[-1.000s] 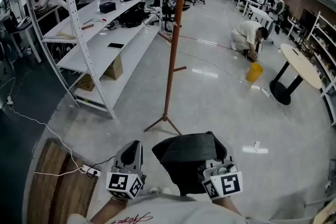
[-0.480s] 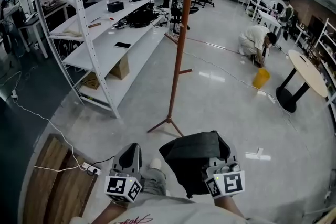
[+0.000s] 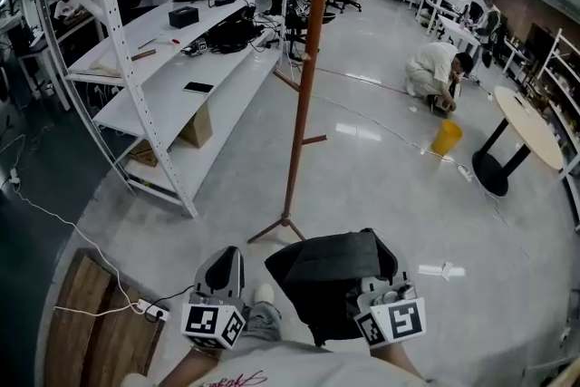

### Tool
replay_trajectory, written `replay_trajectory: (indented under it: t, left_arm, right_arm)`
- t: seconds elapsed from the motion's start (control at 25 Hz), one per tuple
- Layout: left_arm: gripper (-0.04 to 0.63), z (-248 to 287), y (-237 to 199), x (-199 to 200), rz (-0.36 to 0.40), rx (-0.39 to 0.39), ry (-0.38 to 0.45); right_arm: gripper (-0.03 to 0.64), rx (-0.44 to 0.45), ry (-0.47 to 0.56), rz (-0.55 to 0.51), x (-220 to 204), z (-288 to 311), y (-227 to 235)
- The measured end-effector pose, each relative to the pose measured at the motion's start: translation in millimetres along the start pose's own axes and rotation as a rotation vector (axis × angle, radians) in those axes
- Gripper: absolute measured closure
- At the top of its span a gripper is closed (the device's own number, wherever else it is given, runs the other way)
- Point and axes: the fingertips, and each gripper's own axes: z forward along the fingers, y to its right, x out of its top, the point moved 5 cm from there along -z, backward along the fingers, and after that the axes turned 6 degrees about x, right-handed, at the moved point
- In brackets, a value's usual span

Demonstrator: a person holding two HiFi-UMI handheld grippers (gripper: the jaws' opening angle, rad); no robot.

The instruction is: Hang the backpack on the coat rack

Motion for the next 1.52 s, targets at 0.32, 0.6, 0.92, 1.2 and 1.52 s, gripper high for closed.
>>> replay_trajectory:
  t: [0.32, 0.6, 0.92, 1.2, 1.52]
  left_arm:
    - [0.571, 87.9, -21.4, 28.1, 0.021, -0.042, 0.023]
    - [0.571, 157.3, -47.7, 42.0, 0.032, -0.068, 0.010]
    - [0.571, 211.2, -65.9, 49.0, 0.032, -0.111, 0.014]
    - [0.571, 228.4, -71.9, 52.0, 0.038, -0.119, 0.011]
    - [0.571, 226.5, -73.3, 49.2, -0.028, -0.042, -0.004]
  right_arm:
    - [0.584, 0.012, -0.006, -0.039, -4.1, 68.2, 23.3]
    - [0.584, -0.007, 0.009, -0.044, 0.5, 128.0, 45.5]
    - [0.584, -0.050, 0.031, -0.057, 3.0, 176.5, 63.6]
    - [0.584, -0.044, 0.042, -0.066, 13.7, 203.3, 71.5]
    - [0.584, 0.023, -0.053, -0.077, 39.8, 231.2, 87.9]
